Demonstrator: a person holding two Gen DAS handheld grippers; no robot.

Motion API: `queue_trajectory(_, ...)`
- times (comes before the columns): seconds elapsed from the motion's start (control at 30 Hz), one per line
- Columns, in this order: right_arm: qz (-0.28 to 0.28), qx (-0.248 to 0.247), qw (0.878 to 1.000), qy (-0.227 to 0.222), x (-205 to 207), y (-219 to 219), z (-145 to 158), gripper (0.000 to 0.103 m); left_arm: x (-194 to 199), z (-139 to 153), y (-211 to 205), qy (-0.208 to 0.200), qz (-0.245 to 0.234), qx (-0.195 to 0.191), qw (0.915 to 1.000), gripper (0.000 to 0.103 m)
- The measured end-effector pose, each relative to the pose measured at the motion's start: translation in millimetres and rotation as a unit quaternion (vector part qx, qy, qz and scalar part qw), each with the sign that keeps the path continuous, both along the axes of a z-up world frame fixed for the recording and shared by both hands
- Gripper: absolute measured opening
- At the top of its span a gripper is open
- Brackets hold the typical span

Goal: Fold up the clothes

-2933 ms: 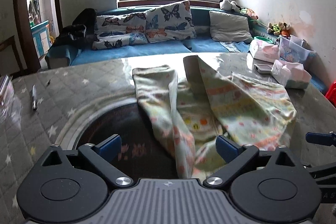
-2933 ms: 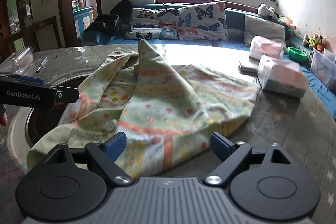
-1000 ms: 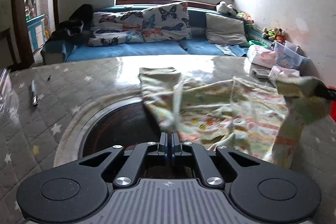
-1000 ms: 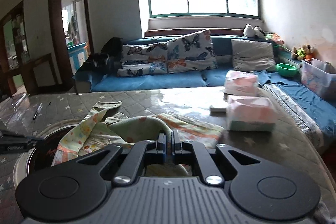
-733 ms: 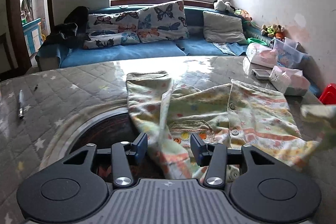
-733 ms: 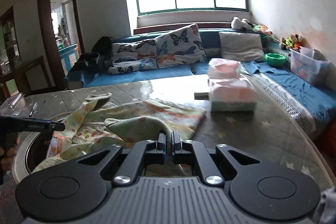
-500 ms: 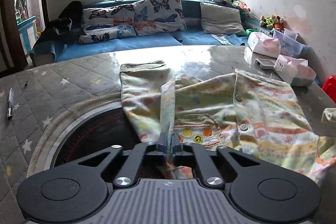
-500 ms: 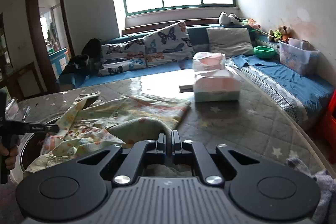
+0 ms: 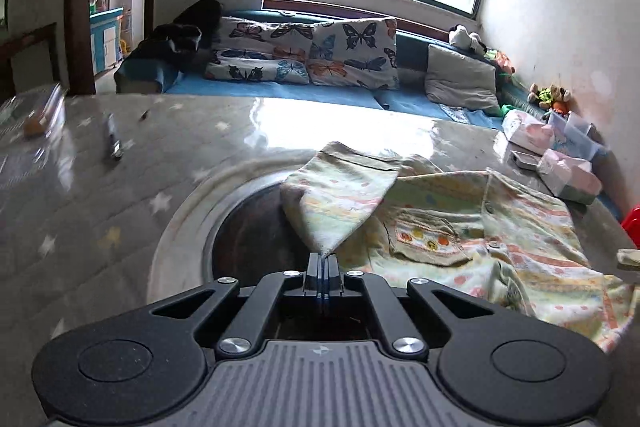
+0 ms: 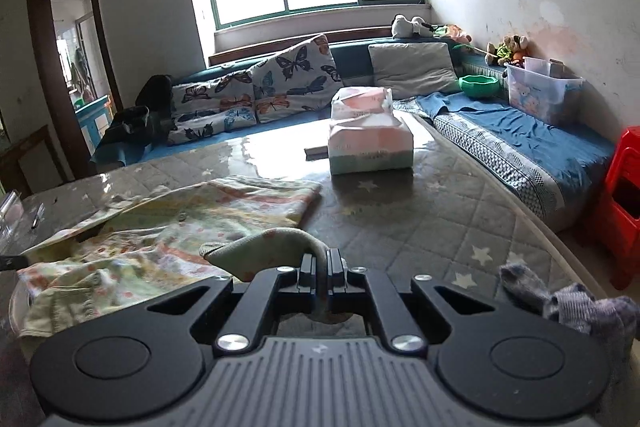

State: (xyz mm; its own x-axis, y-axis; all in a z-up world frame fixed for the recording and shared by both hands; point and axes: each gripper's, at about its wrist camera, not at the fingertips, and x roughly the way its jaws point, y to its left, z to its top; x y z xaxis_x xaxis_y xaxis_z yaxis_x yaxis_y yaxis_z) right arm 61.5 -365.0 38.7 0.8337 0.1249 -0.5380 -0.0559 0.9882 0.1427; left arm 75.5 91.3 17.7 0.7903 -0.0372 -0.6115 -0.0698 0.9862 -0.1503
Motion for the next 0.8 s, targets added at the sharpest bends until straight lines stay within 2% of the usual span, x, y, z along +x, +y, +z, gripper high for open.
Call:
queue_trajectory(0.2, -0.016, 0.0, 1.0, 0.02, -11.7, -12.5, -11.2, 0.007, -63.5, -9.1, 5.0, 0.021, -0.008, -0.014, 0.9996, 0.001)
queue_trajectory(0.27, -0.028, -0.001, 0.999, 0.028, -17.9, -20.6, -15.3, 0.01, -80.7, -13.8, 6.4, 0.034, -0.011, -0.017, 0.9992, 0.001)
queue_trajectory(0.37, -0.048, -0.008, 0.998, 0.029, -28.1, -30.1, -16.3, 0.011, -95.1, -18.7, 6.6, 0.054, -0.02, -0.016, 0.9982, 0.001)
queue_trajectory(0.5, -0.055, -0.009, 0.998, 0.016, -36.0, -34.3, -9.4, 0.016, -102.5, -16.1, 7.5, 0.055, -0.025, -0.009, 0.9981, 0.005)
queue_trajectory(0.57, -0.047, -0.008, 0.999, 0.009, -36.5, -30.0, -5.9, 0.032, -104.9, -12.7, 7.1, 0.048, -0.024, -0.007, 0.9986, 0.012)
queue_trajectory(0.63, -0.026, -0.01, 1.0, 0.008, -30.7, -17.8, -6.4, 0.041, -106.0, -9.0, 6.4, 0.04, -0.022, -0.006, 0.9989, 0.037)
queue_trajectory(0.67, -0.015, -0.011, 1.0, 0.007, -27.5, -11.0, -7.1, 0.044, -106.6, -7.6, 5.9, 0.037, -0.02, -0.004, 0.9991, 0.043)
queue_trajectory(0.8, 0.031, -0.01, 0.999, 0.01, -12.2, 22.6, -17.9, 0.047, -107.9, -3.4, 5.9, 0.027, -0.014, -0.002, 0.9995, 0.051)
